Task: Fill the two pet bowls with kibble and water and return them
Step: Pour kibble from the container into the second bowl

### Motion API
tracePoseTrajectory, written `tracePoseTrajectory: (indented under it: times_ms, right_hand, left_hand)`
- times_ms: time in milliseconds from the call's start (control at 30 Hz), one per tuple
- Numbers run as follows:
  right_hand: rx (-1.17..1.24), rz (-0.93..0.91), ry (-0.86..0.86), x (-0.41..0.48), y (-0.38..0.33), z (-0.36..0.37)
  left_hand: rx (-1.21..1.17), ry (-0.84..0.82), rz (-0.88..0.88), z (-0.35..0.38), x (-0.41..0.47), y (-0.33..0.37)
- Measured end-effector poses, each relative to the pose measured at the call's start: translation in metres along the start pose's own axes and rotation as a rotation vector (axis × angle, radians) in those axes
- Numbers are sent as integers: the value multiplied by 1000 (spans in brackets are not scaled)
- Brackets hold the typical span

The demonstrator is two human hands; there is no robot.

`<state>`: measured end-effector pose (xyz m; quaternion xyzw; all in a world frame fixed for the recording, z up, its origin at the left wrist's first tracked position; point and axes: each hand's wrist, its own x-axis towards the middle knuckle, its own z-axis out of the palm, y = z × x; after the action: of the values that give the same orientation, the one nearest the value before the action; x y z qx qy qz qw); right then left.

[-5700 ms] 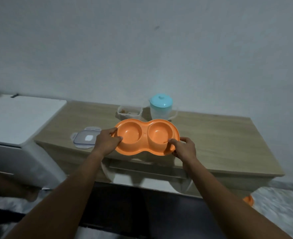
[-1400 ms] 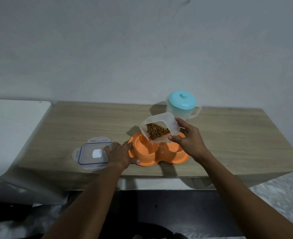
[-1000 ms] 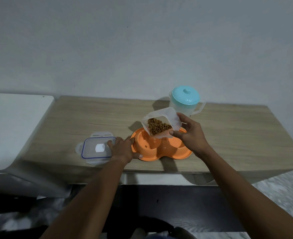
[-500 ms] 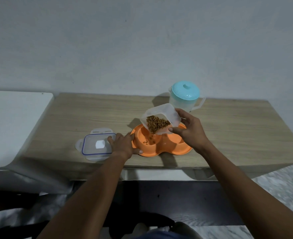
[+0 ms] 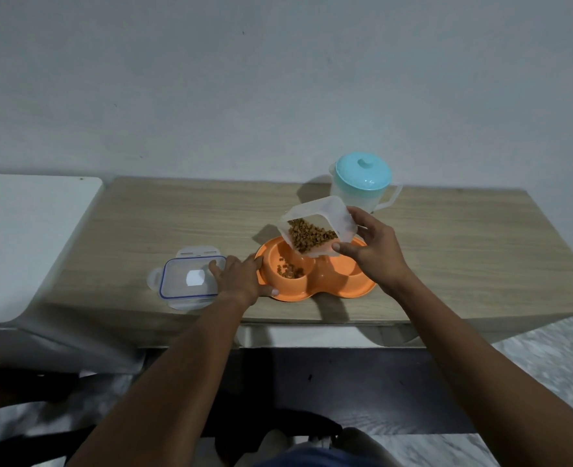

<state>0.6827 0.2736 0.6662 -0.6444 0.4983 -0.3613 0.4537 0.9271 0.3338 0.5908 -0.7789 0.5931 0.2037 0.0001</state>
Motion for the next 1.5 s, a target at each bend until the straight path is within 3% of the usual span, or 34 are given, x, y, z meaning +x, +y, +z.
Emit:
tracePoseTrajectory:
  times_ms: [1200, 1333, 1500]
  right_hand:
    - [106, 45, -4, 9, 11, -1]
    - [147, 76, 0, 12, 14, 0]
    - [375, 229, 63, 14, 14, -1]
  left_hand:
    - [-3, -12, 6, 4, 5, -3]
    - [-4, -13, 7, 0, 2, 0]
    - [-24, -14, 2, -4, -2, 2]
